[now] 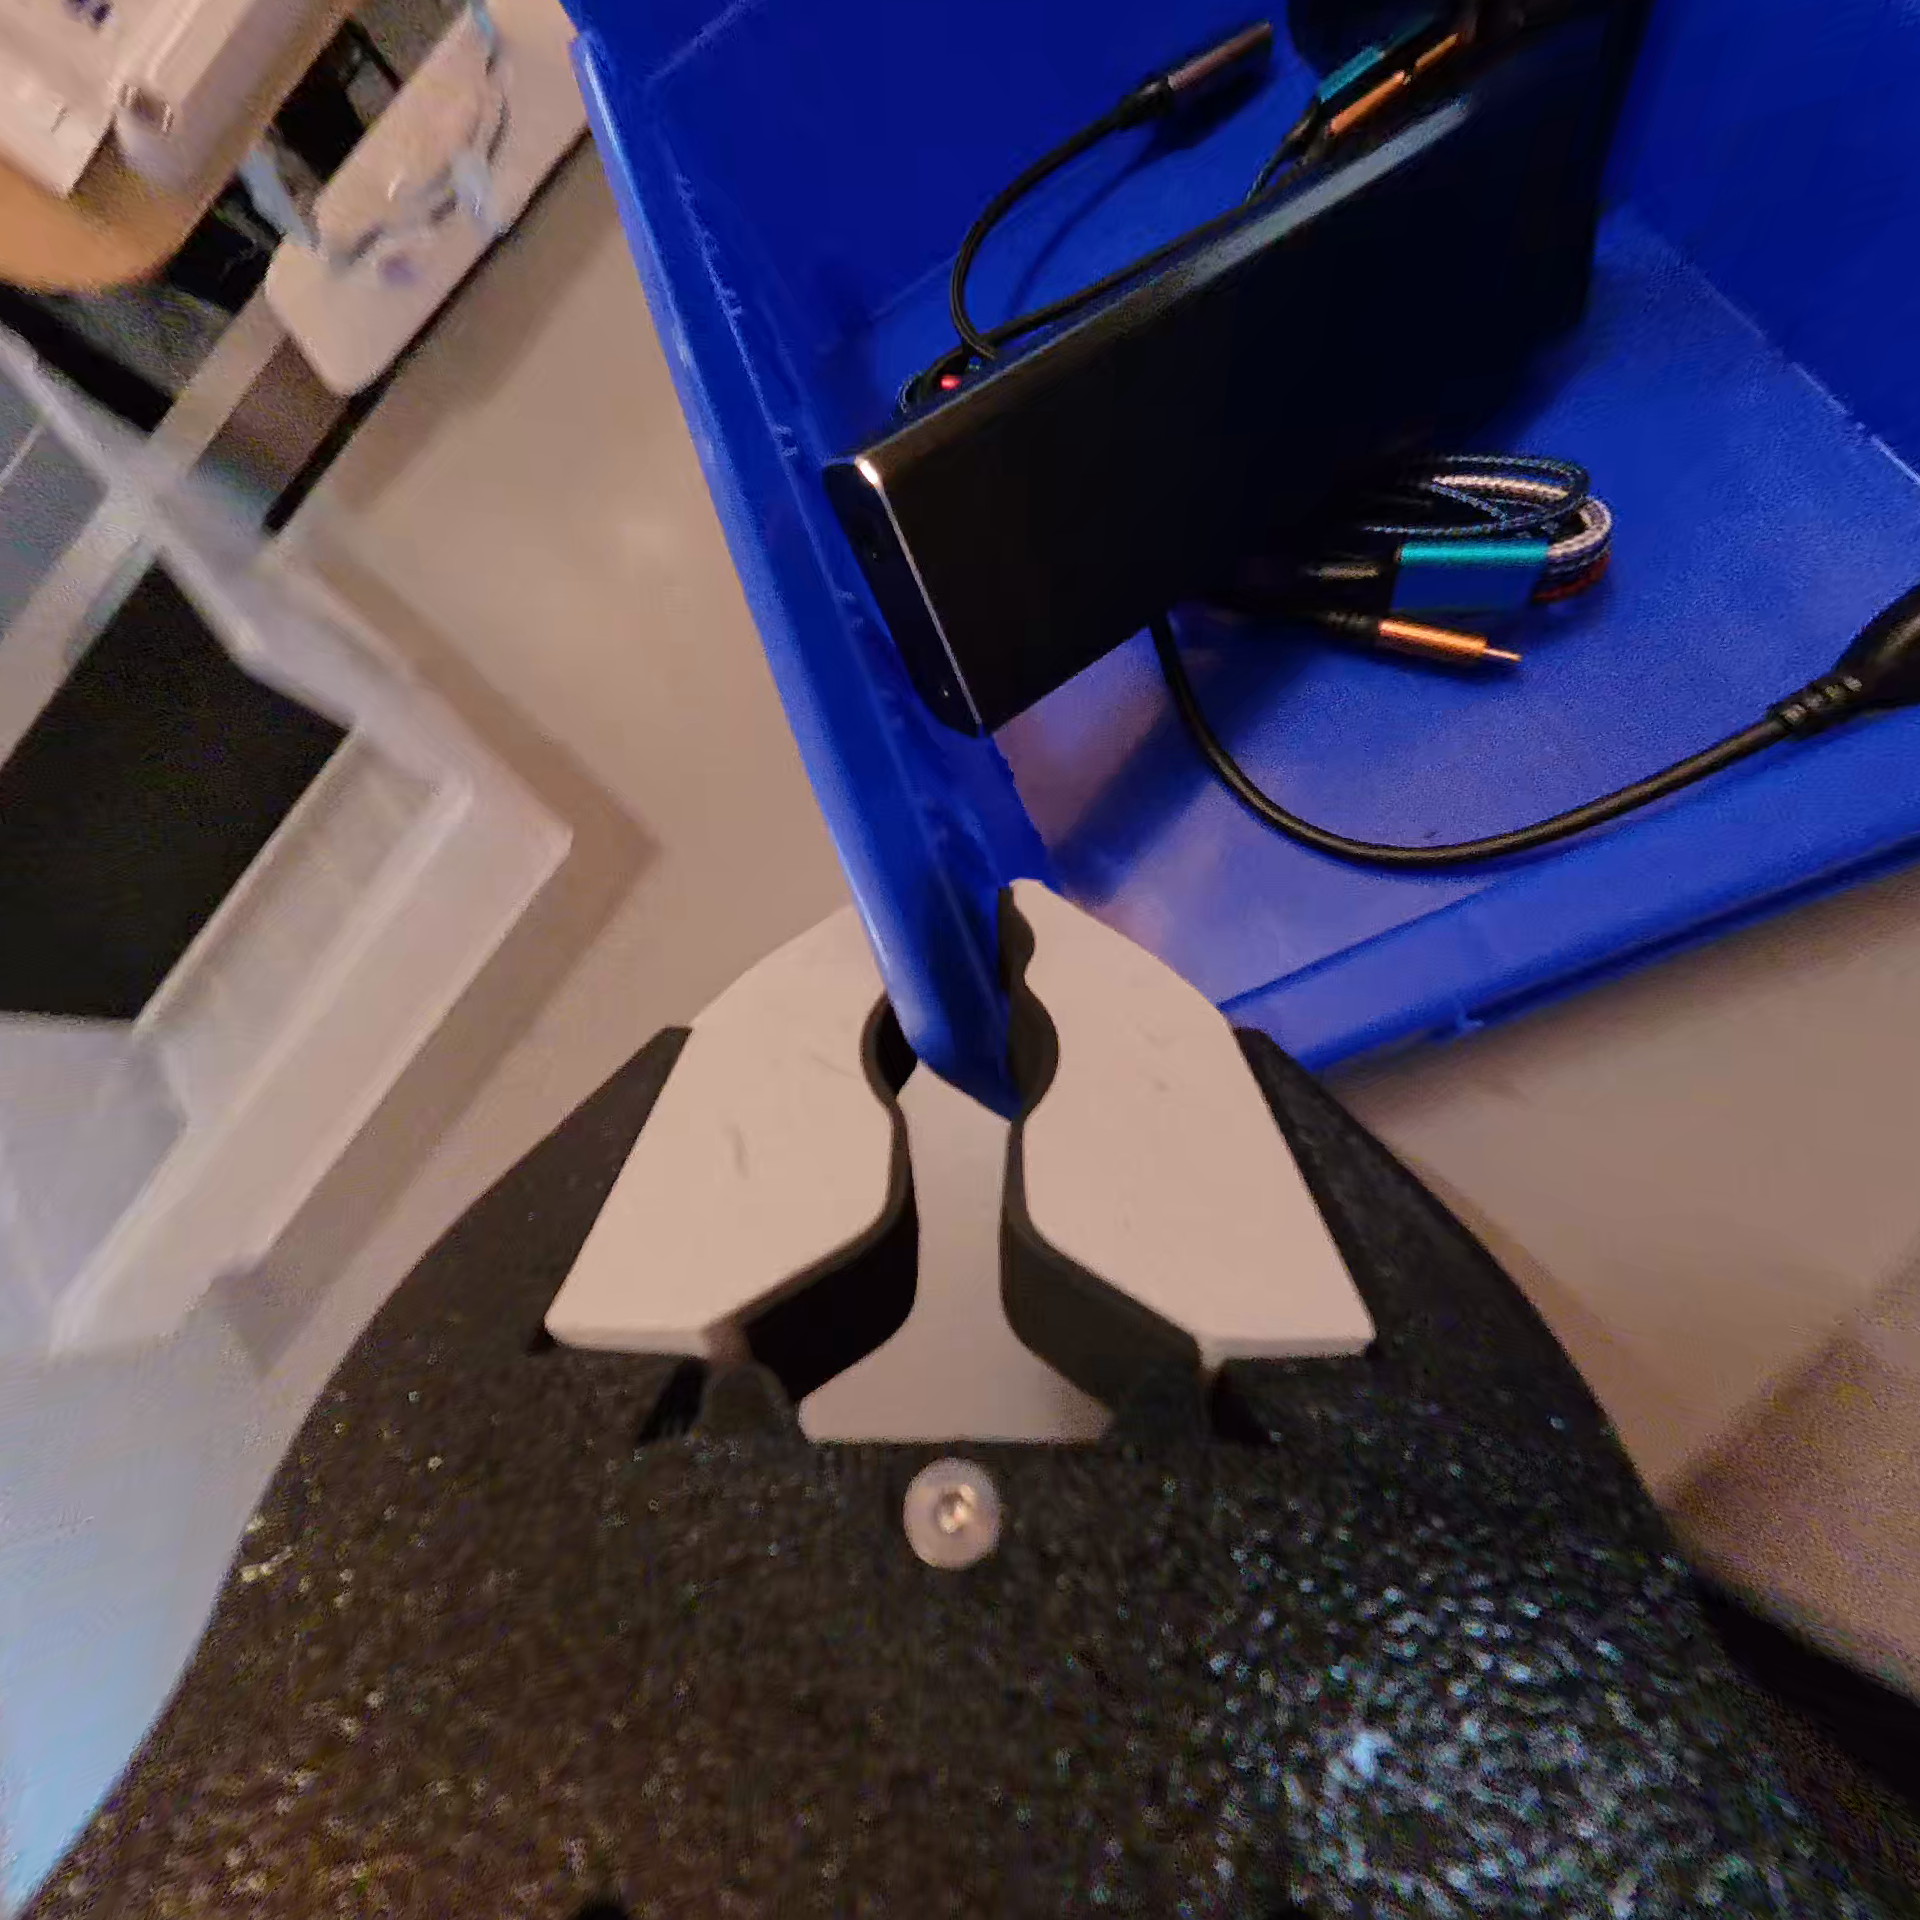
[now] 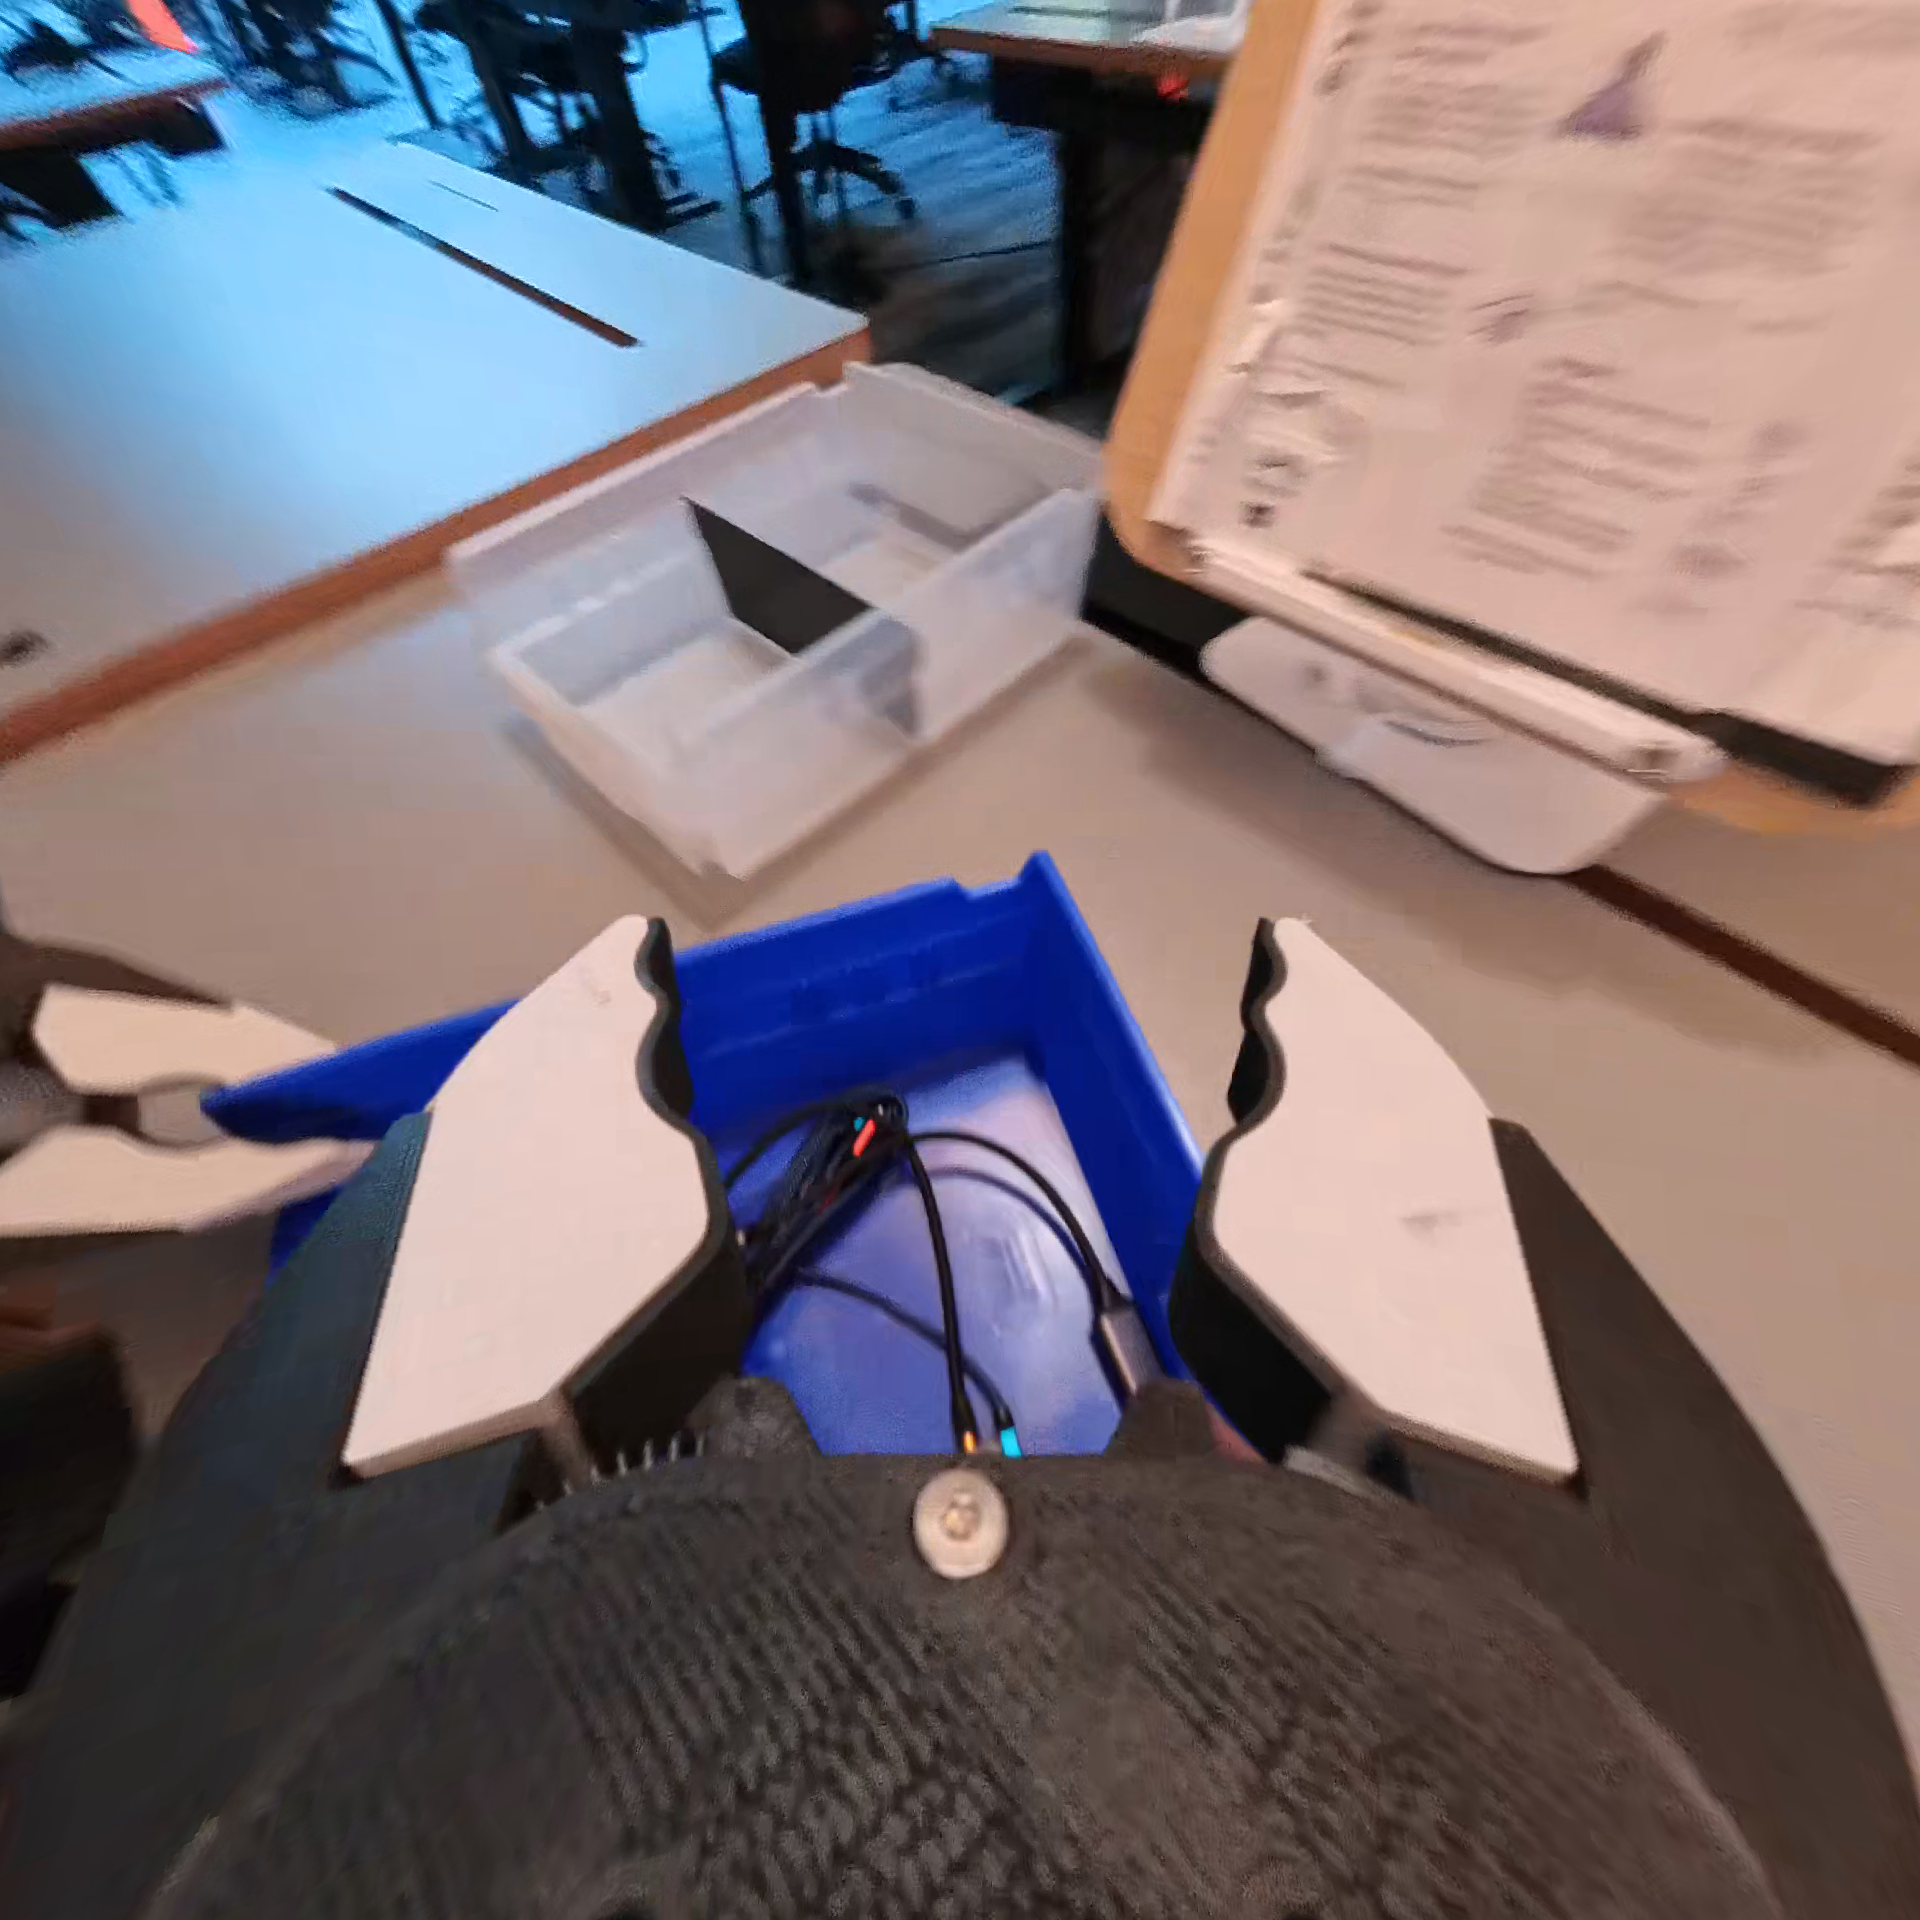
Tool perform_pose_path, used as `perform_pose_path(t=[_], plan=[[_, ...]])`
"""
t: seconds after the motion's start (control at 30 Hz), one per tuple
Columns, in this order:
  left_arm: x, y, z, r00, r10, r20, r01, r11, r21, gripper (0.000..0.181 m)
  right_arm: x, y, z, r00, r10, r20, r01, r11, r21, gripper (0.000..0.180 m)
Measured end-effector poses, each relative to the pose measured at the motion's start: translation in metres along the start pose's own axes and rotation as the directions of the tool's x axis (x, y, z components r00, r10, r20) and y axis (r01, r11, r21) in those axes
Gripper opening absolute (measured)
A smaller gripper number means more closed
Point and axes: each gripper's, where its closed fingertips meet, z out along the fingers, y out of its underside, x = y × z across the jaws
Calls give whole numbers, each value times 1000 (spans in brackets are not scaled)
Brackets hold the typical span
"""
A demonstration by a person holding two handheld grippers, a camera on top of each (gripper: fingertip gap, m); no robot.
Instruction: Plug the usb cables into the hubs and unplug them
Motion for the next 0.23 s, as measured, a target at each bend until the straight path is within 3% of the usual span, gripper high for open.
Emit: perform_pose_path(t=[0.03, 0.13, 0.23], plan=[[-2, 16, -16, 1000, -11, 4, 11, 1000, -13, 13, -14, -7, 20, 998, 57, 35, -57, 998, -9, 104], [-7, 60, -59, 998, -67, 11, 67, 997, -32, 12, -46, -26, 80, 983, 151, 100, -149, 988, -28, 95], [-18, 99, -93, 990, -144, 7, 144, 988, -51, 10, -60, -26, 142, 979, 193, 65, -184, 976, -114, 95]])
